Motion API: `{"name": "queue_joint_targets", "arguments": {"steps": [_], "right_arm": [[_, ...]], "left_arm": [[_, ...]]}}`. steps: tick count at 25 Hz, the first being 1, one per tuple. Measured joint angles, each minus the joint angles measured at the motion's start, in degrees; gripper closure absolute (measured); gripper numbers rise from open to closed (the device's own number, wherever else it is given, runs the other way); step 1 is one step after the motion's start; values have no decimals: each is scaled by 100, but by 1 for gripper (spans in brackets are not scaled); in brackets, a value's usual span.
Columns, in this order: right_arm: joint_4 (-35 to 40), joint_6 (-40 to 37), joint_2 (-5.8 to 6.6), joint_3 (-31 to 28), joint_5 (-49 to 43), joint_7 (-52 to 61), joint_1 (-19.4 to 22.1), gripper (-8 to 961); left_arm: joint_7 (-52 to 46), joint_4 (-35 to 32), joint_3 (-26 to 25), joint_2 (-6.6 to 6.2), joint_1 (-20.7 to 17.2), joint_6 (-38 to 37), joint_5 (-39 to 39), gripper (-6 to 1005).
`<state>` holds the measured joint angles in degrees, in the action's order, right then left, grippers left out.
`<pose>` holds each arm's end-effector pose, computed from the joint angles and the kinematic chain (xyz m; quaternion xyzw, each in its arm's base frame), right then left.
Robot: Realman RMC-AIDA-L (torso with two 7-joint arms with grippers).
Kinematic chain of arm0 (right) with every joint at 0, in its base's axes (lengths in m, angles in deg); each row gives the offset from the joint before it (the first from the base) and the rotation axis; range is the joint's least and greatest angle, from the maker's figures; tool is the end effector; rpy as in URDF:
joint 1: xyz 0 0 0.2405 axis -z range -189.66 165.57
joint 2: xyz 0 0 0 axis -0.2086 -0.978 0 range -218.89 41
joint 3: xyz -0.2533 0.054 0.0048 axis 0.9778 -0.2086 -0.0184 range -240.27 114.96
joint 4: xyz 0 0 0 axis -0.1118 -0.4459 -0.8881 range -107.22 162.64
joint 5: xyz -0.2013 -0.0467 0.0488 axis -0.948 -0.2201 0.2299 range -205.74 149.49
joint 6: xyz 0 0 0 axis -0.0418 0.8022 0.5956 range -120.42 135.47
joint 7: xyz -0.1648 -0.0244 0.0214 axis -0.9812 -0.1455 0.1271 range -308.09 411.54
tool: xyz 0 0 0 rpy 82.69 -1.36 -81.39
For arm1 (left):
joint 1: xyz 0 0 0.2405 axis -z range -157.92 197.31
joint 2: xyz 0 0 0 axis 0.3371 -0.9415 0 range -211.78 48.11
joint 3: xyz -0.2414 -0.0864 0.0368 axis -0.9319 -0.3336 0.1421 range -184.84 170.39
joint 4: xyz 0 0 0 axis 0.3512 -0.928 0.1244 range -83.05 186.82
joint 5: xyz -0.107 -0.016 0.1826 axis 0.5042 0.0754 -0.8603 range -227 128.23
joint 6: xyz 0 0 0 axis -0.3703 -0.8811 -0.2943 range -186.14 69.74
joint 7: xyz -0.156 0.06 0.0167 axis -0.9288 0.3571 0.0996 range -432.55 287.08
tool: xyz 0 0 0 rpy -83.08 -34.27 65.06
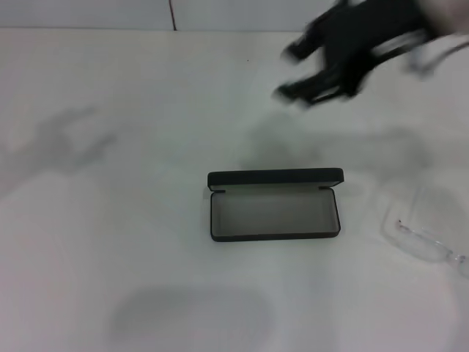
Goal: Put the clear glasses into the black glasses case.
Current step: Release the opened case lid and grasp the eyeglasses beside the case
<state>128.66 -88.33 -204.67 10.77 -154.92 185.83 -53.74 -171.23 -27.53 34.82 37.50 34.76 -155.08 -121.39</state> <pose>0.0336 0.3515 0.0401 -0.9864 0.0200 0.0028 0.1630 -0.1594 0.3025 0.1569 -0.8448 -0.0513 -0.4680 0.2544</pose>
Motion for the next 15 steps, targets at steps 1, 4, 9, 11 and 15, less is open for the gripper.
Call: {"name": "queue_joint_targets", "arguments": {"steps": [1, 4, 9, 11, 15], "right_arm": [[141, 22, -12, -332, 379, -199, 254, 429], [176, 58, -42, -1681, 1946, -1139, 1191, 431], [-969, 46, -7, -3065, 2959, -2045, 1814, 434], [-1355, 59, 15, -3489, 3090, -2294, 2062, 435], [-1971, -102, 3, -4347, 3079, -2578, 2454, 435]], "left_arm": [[77, 16, 51, 1, 59, -68, 54, 333], [182, 27, 263, 0, 211, -236, 86, 333], [163, 11, 938, -16, 485, -490, -107, 333], [142, 5, 1307, -5, 739, -484, -443, 334], [119, 74, 2182, 18, 1396, -354, -1826, 334]]}}
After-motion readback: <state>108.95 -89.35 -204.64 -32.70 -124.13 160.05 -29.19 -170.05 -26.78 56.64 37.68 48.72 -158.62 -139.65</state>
